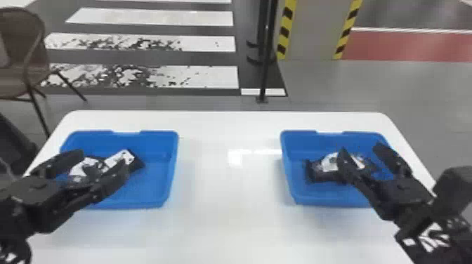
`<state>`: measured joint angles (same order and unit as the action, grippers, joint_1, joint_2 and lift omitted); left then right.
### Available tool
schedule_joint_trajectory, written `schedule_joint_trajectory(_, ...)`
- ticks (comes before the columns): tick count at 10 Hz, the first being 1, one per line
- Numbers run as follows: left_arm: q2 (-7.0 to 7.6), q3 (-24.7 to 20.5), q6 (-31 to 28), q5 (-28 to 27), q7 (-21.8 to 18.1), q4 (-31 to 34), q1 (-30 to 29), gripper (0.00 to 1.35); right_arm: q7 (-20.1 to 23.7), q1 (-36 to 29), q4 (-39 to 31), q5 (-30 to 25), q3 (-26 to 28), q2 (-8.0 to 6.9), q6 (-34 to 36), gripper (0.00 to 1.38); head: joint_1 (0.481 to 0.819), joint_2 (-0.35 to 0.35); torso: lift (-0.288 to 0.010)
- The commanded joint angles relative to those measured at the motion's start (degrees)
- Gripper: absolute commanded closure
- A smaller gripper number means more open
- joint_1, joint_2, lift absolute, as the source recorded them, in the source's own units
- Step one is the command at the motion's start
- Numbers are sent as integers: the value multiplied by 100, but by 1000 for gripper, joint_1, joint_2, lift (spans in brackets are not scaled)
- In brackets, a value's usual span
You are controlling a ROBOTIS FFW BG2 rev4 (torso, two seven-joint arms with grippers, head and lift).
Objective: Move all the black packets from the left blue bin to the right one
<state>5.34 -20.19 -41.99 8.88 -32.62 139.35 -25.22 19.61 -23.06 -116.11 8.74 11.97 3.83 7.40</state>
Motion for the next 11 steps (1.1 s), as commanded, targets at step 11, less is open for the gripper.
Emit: schedule_joint_trajectory(11,819,1253,-1791,-2431,-130,-3382,3113,159,-9,-1631,-1151,257,-169,-260,-192,151,695,165,-140)
